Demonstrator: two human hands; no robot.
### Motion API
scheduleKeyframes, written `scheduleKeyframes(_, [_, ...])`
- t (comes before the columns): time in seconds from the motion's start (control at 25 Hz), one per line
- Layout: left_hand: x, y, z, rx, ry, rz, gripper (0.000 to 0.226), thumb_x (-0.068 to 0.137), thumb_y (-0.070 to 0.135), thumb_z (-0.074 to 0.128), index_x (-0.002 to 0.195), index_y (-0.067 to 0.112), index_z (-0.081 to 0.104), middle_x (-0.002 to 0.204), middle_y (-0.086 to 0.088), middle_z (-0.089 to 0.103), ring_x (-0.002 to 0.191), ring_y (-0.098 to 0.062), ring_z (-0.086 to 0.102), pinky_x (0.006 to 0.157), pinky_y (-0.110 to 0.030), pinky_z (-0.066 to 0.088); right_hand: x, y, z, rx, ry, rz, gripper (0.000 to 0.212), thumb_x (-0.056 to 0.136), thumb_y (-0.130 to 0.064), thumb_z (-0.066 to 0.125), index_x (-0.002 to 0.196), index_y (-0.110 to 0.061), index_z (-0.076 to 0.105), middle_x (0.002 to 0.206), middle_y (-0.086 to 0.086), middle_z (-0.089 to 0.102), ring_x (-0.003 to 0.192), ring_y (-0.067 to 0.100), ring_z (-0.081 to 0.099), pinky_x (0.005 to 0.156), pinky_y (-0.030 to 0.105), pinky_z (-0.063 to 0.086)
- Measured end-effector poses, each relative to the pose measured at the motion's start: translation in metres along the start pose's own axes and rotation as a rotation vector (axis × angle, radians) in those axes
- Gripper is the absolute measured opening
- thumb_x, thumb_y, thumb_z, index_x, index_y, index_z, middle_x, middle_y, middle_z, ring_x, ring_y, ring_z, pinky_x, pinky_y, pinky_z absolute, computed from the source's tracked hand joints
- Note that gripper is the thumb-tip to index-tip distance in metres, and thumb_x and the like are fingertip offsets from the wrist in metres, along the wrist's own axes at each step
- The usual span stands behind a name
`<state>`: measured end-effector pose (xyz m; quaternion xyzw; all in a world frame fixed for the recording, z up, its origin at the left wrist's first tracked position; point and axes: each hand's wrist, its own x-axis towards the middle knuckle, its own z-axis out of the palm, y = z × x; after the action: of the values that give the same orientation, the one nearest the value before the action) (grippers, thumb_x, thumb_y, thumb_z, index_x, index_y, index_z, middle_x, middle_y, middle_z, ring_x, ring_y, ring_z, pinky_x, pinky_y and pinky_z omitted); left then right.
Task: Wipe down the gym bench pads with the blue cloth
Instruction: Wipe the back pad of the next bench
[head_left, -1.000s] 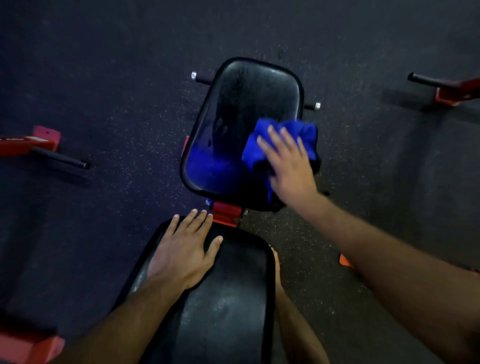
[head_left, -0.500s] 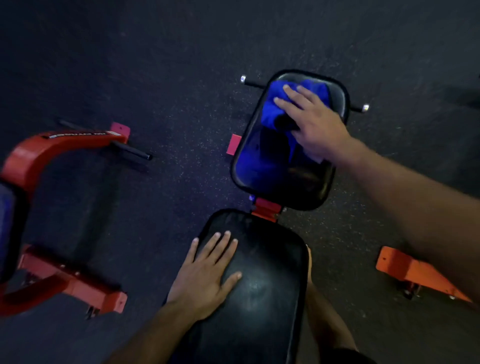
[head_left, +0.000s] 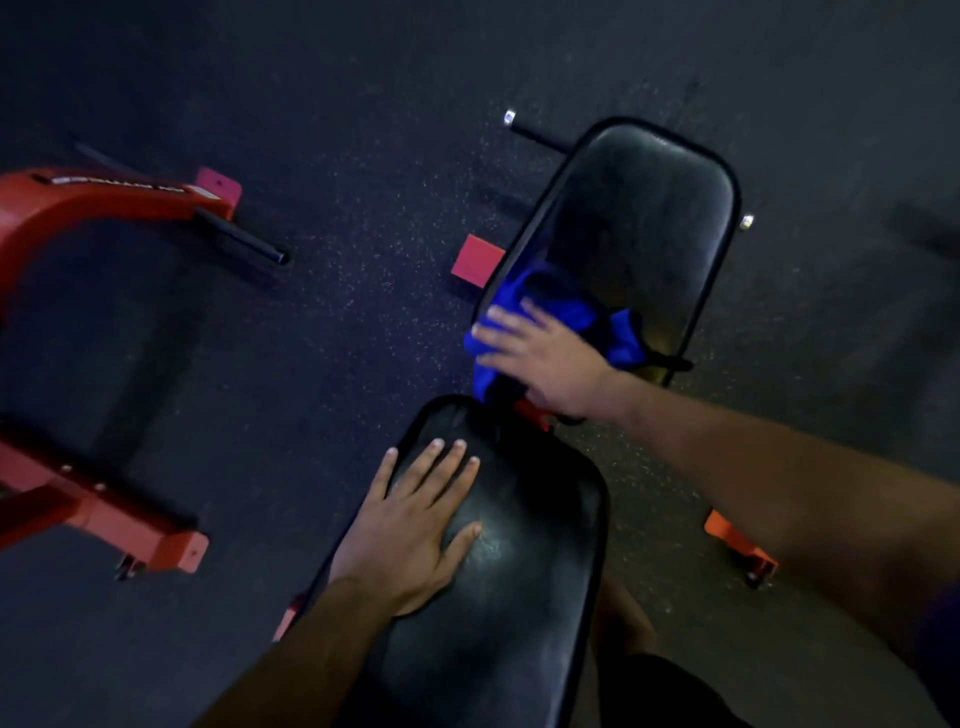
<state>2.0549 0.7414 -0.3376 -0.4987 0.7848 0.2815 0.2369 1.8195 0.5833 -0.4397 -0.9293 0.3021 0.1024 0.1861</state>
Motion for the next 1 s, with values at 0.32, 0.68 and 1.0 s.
scheduleKeyframes(0.32, [0.001, -0.003, 0.008, -0.006, 0.029, 0.013, 0.069, 0.104, 0.064, 0.013, 0.162, 0.027, 0.022, 0.169, 0.007, 0.014, 0.157, -0.014, 0.008, 0.123, -0.052, 0.006, 0.002, 0.145, -0.056, 0.154, 0.130, 0.427, 0.087, 0.069, 0.007, 0.061, 0.149, -0.019, 0.040, 0.161, 0.010, 0.026, 0.148, 0.035, 0.021, 0.119, 0.052, 0.016])
scheduleKeyframes(0.68, [-0.001, 0.000, 0.000, -0.059, 0.022, -0.010, 0.067, 0.103, 0.061, 0.013, 0.163, 0.032, 0.007, 0.169, 0.013, -0.002, 0.156, -0.009, -0.008, 0.127, -0.050, -0.003, -0.004, 0.038, -0.023, 0.200, 0.057, 0.269, 0.089, 0.064, 0.003, 0.064, 0.149, -0.017, 0.041, 0.162, 0.010, 0.021, 0.150, 0.035, 0.015, 0.119, 0.053, 0.013])
scheduleKeyframes(1.0, [-0.013, 0.014, -0.014, 0.028, -0.024, -0.049, 0.076, 0.096, 0.063, 0.001, 0.163, 0.030, 0.014, 0.171, 0.010, 0.008, 0.157, -0.012, 0.003, 0.127, -0.050, 0.000, -0.102, -0.090, -0.085, 0.584, -0.060, 0.292, 0.076, 0.073, 0.013, 0.052, 0.143, -0.017, 0.049, 0.159, 0.011, 0.029, 0.147, 0.027, 0.025, 0.121, 0.032, 0.018])
